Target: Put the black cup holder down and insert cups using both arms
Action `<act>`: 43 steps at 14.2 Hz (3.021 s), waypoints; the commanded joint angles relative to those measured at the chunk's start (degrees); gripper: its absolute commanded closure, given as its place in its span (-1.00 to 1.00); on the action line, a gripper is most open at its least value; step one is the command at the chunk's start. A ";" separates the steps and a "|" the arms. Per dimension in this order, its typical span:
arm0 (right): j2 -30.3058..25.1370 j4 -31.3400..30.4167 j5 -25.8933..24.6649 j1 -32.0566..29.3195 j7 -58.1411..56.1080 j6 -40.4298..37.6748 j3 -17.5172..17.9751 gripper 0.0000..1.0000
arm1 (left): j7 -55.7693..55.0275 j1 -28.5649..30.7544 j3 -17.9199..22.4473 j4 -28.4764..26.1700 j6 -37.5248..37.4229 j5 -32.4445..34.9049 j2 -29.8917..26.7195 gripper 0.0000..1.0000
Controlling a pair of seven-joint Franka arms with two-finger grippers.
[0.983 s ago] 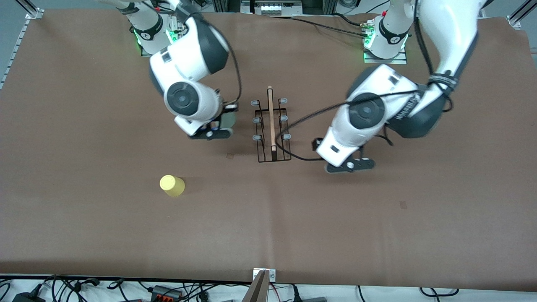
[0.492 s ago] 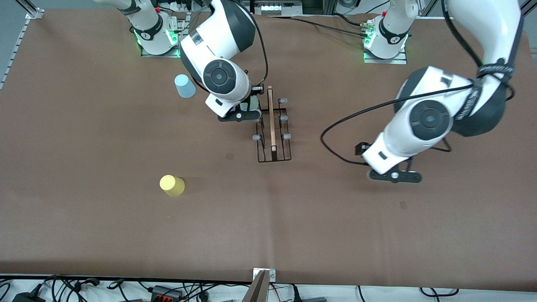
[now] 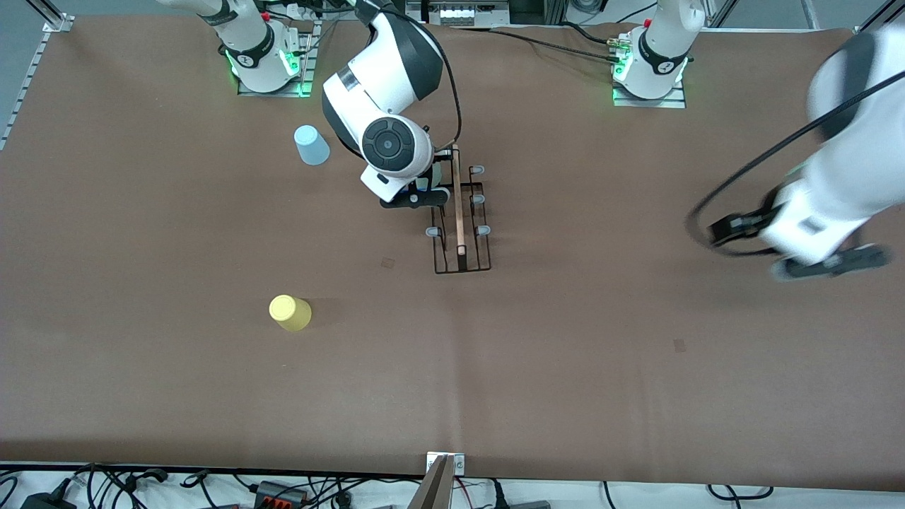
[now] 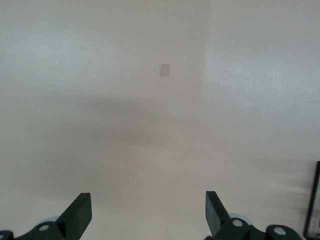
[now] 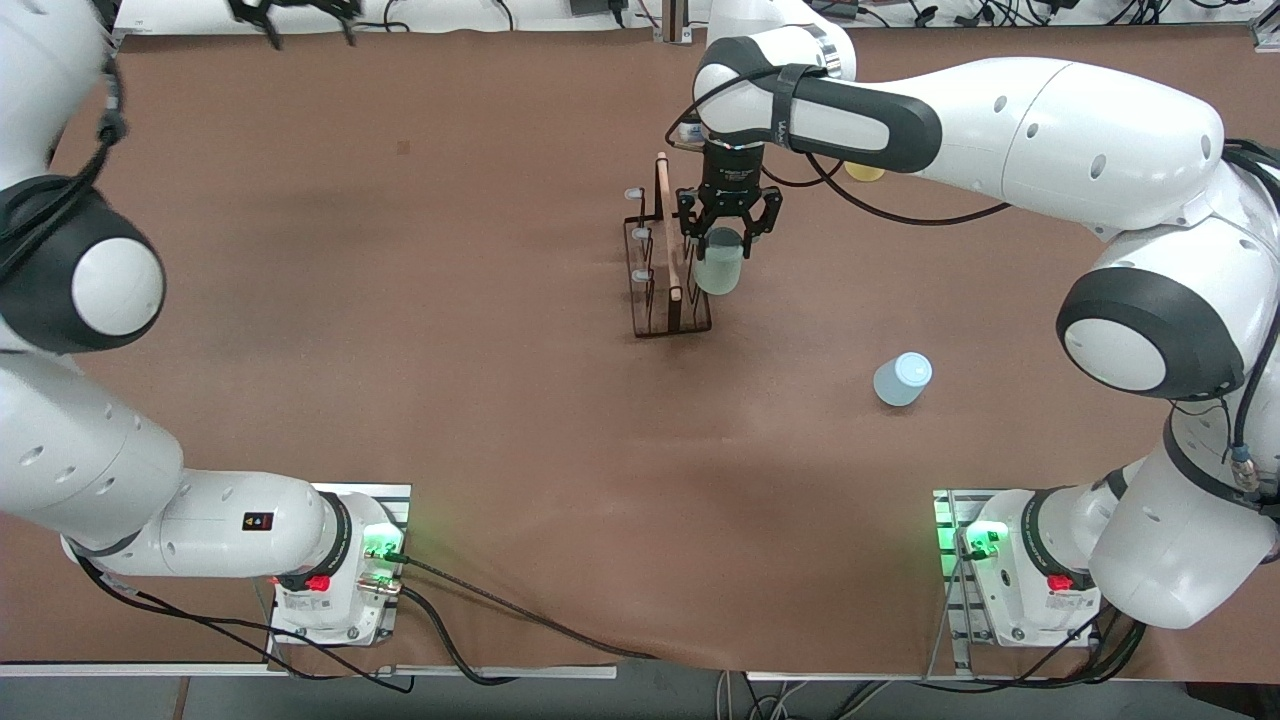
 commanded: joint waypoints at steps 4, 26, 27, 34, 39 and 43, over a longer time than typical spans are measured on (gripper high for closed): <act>3.25 1.10 1.16 0.84 0.46 3.66 -0.54 0.47 | 2.06 2.28 1.12 -10.77 5.65 -2.24 -8.34 -1.00; 13.44 10.42 -7.98 -18.76 -10.78 17.82 -13.37 -1.00 | 7.95 5.89 0.33 -16.95 6.92 -6.37 -12.58 -1.00; 14.76 10.77 -7.81 -18.85 -11.75 18.26 -13.29 -1.00 | 7.95 5.89 0.33 -16.87 6.48 -6.37 -12.58 -1.00; 17.93 10.95 -7.10 -19.11 -12.81 19.40 -13.20 -1.00 | 8.04 5.89 0.25 -16.87 6.21 -6.37 -12.58 -1.00; 19.78 12.26 -6.93 -19.81 -17.72 19.40 -13.20 -1.00 | 8.04 5.89 0.33 -16.87 6.12 -6.37 -12.58 -1.00; 20.57 12.88 -6.93 -19.81 -19.75 19.40 -13.11 -0.35 | 8.04 5.89 0.33 -16.87 6.12 -6.37 -12.58 -1.00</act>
